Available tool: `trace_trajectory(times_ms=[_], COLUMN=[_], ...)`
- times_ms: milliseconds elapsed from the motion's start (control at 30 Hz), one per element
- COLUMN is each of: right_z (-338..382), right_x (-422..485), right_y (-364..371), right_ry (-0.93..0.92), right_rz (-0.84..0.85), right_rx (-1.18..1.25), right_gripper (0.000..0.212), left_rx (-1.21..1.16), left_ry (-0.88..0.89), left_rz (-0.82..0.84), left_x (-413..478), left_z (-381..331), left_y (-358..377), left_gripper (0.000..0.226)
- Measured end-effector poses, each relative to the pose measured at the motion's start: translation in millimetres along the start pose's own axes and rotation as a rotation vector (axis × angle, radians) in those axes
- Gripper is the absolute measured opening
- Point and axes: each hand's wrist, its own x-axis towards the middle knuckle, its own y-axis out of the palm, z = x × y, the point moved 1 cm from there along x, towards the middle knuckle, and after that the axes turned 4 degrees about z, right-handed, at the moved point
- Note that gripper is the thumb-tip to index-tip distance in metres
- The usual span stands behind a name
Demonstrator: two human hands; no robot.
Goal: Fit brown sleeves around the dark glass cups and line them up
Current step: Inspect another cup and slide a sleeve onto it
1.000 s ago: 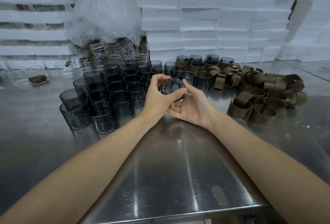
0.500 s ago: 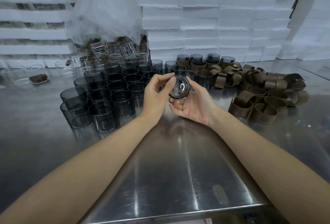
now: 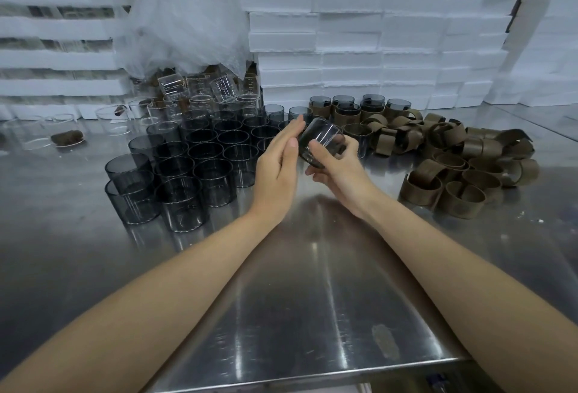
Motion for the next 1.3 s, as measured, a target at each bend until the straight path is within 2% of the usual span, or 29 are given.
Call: trace_trajectory(times_ms=[133, 300, 500, 600, 700, 800, 867, 1000, 1100, 1167, 1300], right_z=[-2.3, -1.0, -0.7, 0.6, 3.2, 2.1, 1.1, 4.0, 9.6, 8.8, -1.9], right_x=[4.0, 2.4, -3.2, -6.5, -9.3, -6.9, -5.3, -8.6, -13.7, -17.8, -26.2], right_y=[-7.9, -9.2, 1.0, 1.7, 2.4, 2.3, 1.0, 1.8, 9.0, 17.9, 37.3], right_ry=[-0.081, -0.154, -0.161, -0.172, -0.154, -0.093, -0.076, -0.165, -0.32, -0.375, -0.356], right_rz=[-0.126, -0.138, -0.069, -0.003, 0.103, 0.207, 0.21, 0.096, -0.004, 0.024, 0.051], right_rx=[-0.189, -0.192, -0.262, -0.269, -0.21, -0.049, -0.053, -0.444, -0.595, -0.661, -0.729], right_gripper=[0.082, 0.051, 0.039, 0.041, 0.047, 0.037, 0.036, 0.029, 0.044, 0.05, 0.062], left_rx=[0.108, 0.158, 0.128, 0.006, -0.108, -0.236, -0.311, -0.313, -0.231, -0.17, -0.008], left_ry=[0.104, 0.073, -0.147, -0.265, -0.325, -0.365, -0.385, -0.429, -0.35, -0.293, -0.245], left_rz=[0.121, 0.237, 0.196, 0.161, 0.123, 0.149, 0.167, 0.144, 0.081, 0.026, 0.011], left_x=[-4.7, -7.7, -6.3, -3.9, 2.3, 3.4, 3.3, 6.5, 5.9, 4.2, 1.0], left_z=[-5.5, -6.2, -1.5, -0.6, 5.1, 5.2, 4.5, 10.2, 11.2, 9.4, 7.5], left_y=[7.3, 13.3, 12.2, 7.5, 3.0, 2.4, 3.1, 3.3, 4.1, 5.1, 4.9], left_gripper=[0.043, 0.052, 0.067, 0.082, 0.085, 0.077, 0.069, 0.076, 0.033, 0.031, 0.023])
